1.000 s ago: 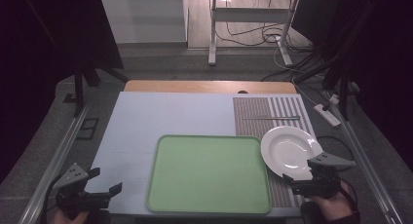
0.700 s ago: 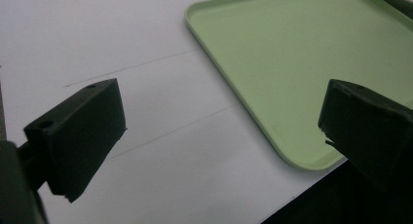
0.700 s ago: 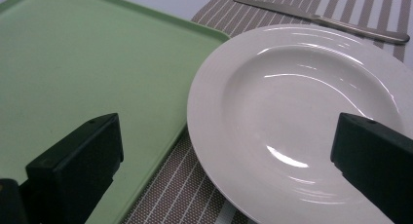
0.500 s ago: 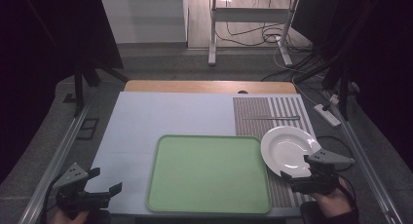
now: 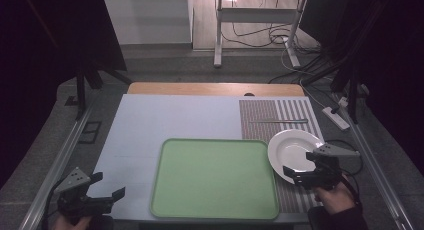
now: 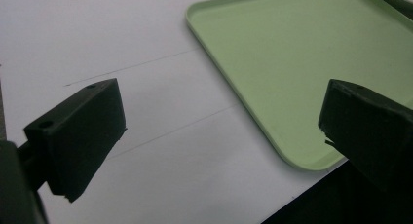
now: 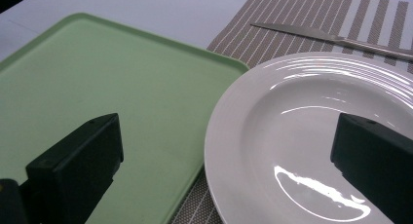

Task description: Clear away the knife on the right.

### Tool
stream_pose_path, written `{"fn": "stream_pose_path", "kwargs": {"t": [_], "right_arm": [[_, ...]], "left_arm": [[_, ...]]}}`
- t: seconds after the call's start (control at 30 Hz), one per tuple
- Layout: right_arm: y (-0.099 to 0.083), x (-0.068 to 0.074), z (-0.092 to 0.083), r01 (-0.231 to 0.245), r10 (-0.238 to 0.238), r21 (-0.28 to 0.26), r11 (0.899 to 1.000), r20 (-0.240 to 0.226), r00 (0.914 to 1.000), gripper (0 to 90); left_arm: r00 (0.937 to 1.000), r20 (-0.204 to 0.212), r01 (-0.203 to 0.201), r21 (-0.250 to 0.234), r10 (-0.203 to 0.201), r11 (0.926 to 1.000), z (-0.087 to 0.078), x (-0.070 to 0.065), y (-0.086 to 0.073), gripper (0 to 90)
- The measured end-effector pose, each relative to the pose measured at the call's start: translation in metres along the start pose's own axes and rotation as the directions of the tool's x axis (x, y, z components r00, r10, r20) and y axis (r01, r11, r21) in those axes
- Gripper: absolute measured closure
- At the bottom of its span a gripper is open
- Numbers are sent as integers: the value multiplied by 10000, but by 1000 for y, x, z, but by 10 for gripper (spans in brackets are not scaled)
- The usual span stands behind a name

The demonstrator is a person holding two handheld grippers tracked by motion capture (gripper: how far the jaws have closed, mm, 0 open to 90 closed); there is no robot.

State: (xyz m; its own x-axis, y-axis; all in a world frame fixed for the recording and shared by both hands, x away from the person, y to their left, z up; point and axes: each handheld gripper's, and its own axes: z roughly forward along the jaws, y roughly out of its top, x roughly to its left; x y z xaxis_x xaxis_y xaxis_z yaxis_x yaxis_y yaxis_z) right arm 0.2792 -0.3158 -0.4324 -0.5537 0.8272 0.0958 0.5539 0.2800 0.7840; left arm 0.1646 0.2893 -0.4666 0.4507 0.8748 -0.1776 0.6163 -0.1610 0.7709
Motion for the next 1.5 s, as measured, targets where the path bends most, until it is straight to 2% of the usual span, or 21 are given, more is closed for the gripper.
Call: {"fn": "stream_pose_path", "kwargs": {"t": [0.17, 0.2, 0.27, 0.37, 0.5, 0.57, 0.67, 1.03, 1.27, 1.5], "right_arm": [[4, -3, 8, 132, -137, 289, 9995, 145, 9998, 0], [6, -4, 10, -13, 11, 500, 9987, 25, 10000, 0], [8, -6, 14, -101, 108, 488, 9988, -136, 9998, 0], [12, -8, 20, 208, -210, 620, 9979, 33, 9998, 0], [15, -10, 28, 236, -238, 570, 9981, 34, 9997, 0], [16, -10, 31, 495, -511, 587, 9970, 263, 9983, 0], [18, -13, 37, 610, -645, 742, 9954, 463, 9968, 0], [30, -30, 57, 151, -209, 928, 9956, 618, 9979, 0], [37, -41, 73, 336, -439, 1210, 9921, 836, 9955, 0], [37, -41, 73, 336, -439, 1210, 9921, 836, 9955, 0]], "left_arm": [[10000, 1, 2, 2, -2, 10000, 0, 0, 0, 32], [10000, 0, 0, 3, 0, 10000, 0, 0, 0, 32], [10000, 0, 15, 12, -15, 10000, 0, 0, 0, 32], [10000, -4, 16, 16, -16, 10000, 0, 0, 0, 32], [10000, 0, 37, 20, -37, 10000, 0, 0, 0, 32], [10000, -2, 40, 21, -40, 10000, 0, 0, 0, 32], [10000, -12, 26, 27, -26, 10000, 0, 0, 0, 32], [10000, -24, 25, 51, -25, 10000, 1, 0, 0, 32], [10000, -29, 31, 53, -31, 10000, 1, 0, 0, 32], [10000, -31, 29, 66, -29, 10000, 1, 0, 0, 32]]}}
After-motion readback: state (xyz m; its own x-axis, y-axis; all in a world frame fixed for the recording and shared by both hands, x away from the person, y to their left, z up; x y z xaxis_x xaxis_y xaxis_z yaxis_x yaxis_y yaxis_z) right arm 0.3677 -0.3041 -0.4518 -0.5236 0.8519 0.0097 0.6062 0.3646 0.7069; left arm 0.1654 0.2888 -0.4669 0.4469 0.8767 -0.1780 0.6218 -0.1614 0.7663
